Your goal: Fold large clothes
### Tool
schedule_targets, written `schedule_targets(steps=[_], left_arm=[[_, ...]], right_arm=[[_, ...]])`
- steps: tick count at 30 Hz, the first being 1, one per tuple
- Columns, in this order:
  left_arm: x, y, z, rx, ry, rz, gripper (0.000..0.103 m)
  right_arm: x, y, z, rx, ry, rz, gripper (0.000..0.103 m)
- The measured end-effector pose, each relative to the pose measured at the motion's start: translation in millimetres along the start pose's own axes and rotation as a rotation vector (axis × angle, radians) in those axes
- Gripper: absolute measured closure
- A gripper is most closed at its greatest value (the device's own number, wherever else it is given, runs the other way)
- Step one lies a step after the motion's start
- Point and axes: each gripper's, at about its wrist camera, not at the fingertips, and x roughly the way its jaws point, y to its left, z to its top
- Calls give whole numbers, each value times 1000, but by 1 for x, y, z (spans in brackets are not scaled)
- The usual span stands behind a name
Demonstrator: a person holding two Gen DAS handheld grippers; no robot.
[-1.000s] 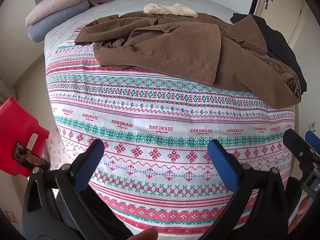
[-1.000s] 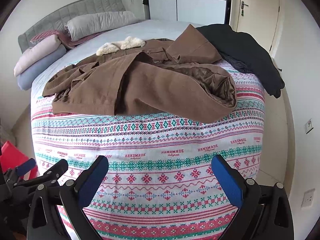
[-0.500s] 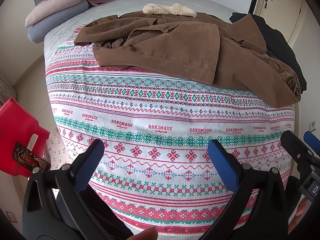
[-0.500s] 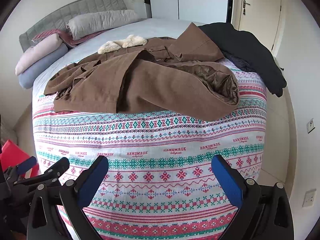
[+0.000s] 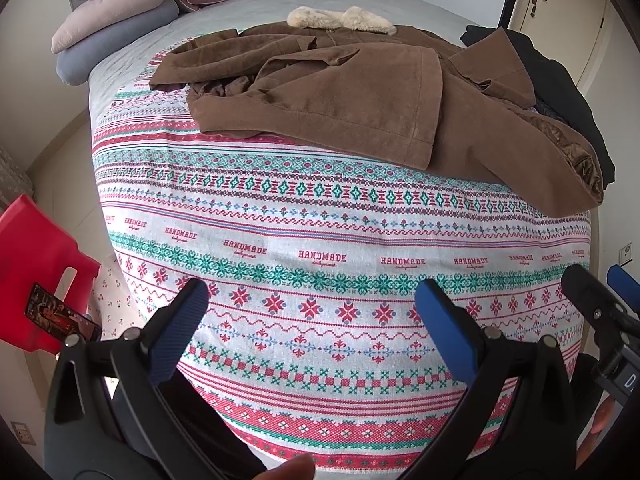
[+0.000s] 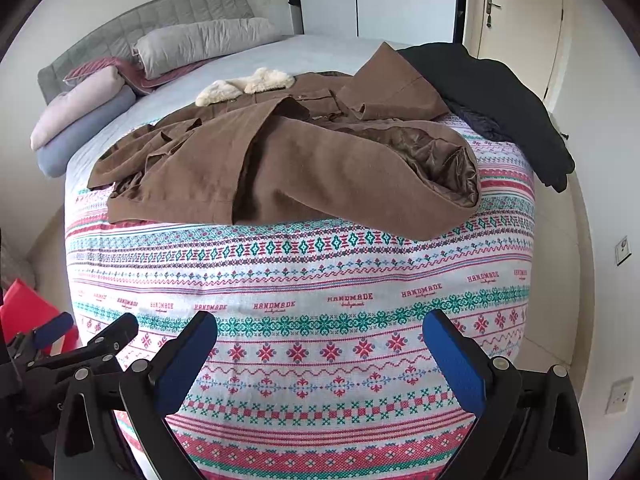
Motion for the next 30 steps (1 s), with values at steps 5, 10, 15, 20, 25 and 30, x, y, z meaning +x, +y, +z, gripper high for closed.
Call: schedule_targets(steps=[5, 10, 15, 20, 25, 30], left_arm=[[-1, 0, 1, 0, -4, 2, 0], [-3, 0, 3, -10, -12, 6, 0], [-3, -2, 5, -8, -14, 5, 0], [0, -2, 11, -3, -59, 4, 0], [14, 7, 25, -7, -42, -90, 0], [44, 21, 51, -122, 25, -285, 0]], right_arm=[[1, -1, 0, 1, -3, 2, 0], [-1, -1, 4, 1, -19, 3, 0], [-1, -2, 8, 1, -21, 22, 0], [-6, -7, 13, -3, -69, 64, 0], [-14, -23, 21, -27, -161, 174, 0], [-8, -37, 35, -136, -145, 146, 0]])
